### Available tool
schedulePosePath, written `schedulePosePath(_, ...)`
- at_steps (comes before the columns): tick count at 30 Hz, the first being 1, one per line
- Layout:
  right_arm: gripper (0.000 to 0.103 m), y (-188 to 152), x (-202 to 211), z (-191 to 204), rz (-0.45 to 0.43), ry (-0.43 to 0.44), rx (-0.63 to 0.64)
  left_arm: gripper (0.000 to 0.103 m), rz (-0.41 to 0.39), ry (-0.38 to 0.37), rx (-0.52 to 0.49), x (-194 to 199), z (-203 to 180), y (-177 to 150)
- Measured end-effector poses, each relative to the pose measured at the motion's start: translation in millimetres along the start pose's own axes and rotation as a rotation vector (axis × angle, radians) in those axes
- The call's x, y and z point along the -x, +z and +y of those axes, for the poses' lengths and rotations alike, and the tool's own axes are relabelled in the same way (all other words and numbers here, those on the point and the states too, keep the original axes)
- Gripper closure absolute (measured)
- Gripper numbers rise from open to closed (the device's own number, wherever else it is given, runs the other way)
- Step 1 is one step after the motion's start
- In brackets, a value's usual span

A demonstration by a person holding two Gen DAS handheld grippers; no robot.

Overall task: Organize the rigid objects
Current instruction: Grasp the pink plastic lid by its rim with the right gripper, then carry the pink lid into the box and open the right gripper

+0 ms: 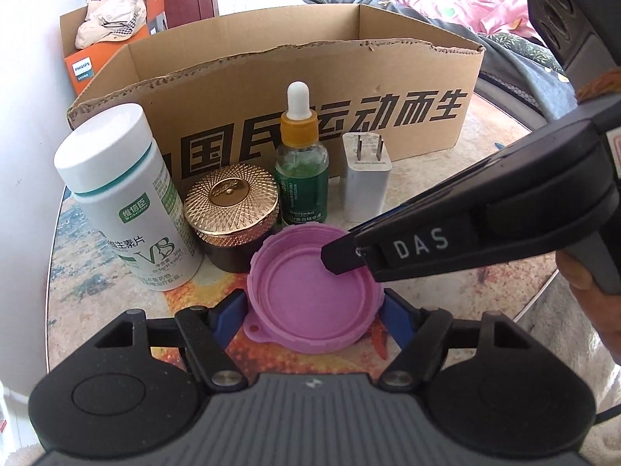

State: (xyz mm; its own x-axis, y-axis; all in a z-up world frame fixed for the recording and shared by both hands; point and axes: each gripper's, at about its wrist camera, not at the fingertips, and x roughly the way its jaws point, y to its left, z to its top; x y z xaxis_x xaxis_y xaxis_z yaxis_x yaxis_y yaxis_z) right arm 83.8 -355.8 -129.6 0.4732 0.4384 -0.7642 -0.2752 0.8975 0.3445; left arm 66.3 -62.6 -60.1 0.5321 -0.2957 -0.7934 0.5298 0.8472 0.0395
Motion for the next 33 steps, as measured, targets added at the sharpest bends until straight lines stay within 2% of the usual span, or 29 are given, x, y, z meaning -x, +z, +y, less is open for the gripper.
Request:
schedulePosePath(9, 0.090, -8, 31, 8, -0.043, -0.019, 0.007, 0.028, -0.065, 0.010, -0.029, 32, -16, 3)
schedulePosePath(15, 0.090, -8, 76, 16, -0.132, -0.017, 0.021, 0.028, -0.165, 0.040, -0.076, 72, -26, 12)
schedulePosePath(20, 0.090, 6, 116, 25, -0.226, -0.024, 0.067, 0.028, -0.272, 0.091, -0.131, 104, -35, 32)
schedulePosePath(26, 0.090, 56, 145, 20, -0.276, -0.034, 0.143, 0.030, -0.305, 0.077, -0.159, 112, -24, 86)
schedulePosePath(29, 0.090, 91, 140, 8, -0.245, -0.029, 0.147, 0.030, -0.272, 0.071, -0.160, 97, -15, 119)
schedulePosePath(33, 0.090, 142, 116, -20, -0.150, 0.015, 0.088, 0.030, -0.183, 0.052, -0.141, 63, 1, 161)
